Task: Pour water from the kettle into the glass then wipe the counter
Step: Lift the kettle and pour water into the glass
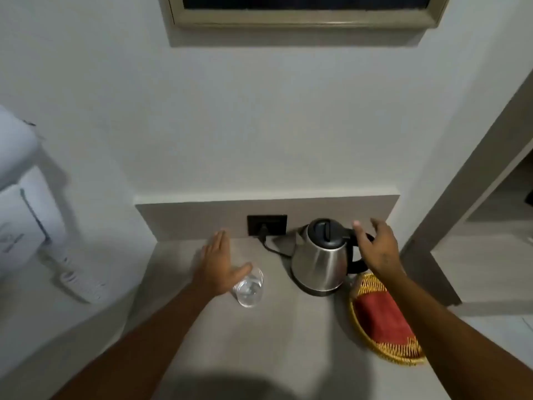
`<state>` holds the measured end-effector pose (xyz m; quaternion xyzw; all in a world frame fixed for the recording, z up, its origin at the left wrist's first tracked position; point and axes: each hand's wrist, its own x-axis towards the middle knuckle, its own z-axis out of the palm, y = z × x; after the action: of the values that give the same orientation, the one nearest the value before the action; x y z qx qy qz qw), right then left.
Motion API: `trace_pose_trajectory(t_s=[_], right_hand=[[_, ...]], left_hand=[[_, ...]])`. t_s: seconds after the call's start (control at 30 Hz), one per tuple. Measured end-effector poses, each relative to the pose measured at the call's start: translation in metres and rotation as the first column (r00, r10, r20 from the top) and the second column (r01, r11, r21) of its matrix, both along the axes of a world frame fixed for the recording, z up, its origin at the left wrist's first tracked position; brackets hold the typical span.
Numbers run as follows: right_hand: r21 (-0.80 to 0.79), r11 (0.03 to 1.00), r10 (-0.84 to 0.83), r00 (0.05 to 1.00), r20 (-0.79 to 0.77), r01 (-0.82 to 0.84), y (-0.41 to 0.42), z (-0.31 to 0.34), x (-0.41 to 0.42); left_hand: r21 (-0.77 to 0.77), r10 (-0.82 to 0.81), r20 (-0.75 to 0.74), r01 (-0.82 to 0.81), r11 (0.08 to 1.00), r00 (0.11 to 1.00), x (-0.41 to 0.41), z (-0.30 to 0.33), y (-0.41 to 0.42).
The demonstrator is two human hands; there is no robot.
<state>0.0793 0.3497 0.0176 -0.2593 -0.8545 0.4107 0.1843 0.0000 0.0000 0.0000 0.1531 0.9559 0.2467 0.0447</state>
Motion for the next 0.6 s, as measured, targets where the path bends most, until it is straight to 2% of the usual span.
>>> trace_pose_trajectory(t_s=[0.07, 0.13, 0.23, 0.37, 0.47, 0.6], right_hand=[[-0.158, 0.987, -0.047, 0.998, -0.046, 0.039, -0.001, -0.011, 0.0], [-0.247, 0.967, -0.075, 0.994, -0.074, 0.054, -0.003, -0.018, 0.001], [-0.342, 0.931, -0.173, 0.98, -0.095, 0.131, -0.003, -0.023, -0.006], [-0.367, 0.911, -0.234, 0.968, -0.088, 0.187, 0.0, -0.029, -0.012], [-0.372, 0.903, -0.251, 0.967, -0.052, 0.215, -0.001, -0.026, -0.015], [-0.311, 0.935, -0.208, 0.974, -0.089, 0.172, -0.007, -0.018, -0.021]], left_hand=[[0.074, 0.044, 0.095, -0.052, 0.996, 0.994, 0.011, -0.025, -0.009], [0.183, 0.058, 0.194, -0.094, 0.979, 0.979, 0.028, -0.053, -0.018], [0.38, 0.02, 0.176, -0.086, 0.921, 0.984, 0.045, -0.078, -0.016], [0.49, 0.082, 0.243, -0.195, 0.849, 0.967, 0.057, -0.094, -0.004], [0.513, 0.145, 0.264, -0.266, 0.816, 0.954, 0.059, -0.098, 0.005], [0.52, 0.2, 0.252, -0.306, 0.798, 0.947, 0.056, -0.1, 0.009]])
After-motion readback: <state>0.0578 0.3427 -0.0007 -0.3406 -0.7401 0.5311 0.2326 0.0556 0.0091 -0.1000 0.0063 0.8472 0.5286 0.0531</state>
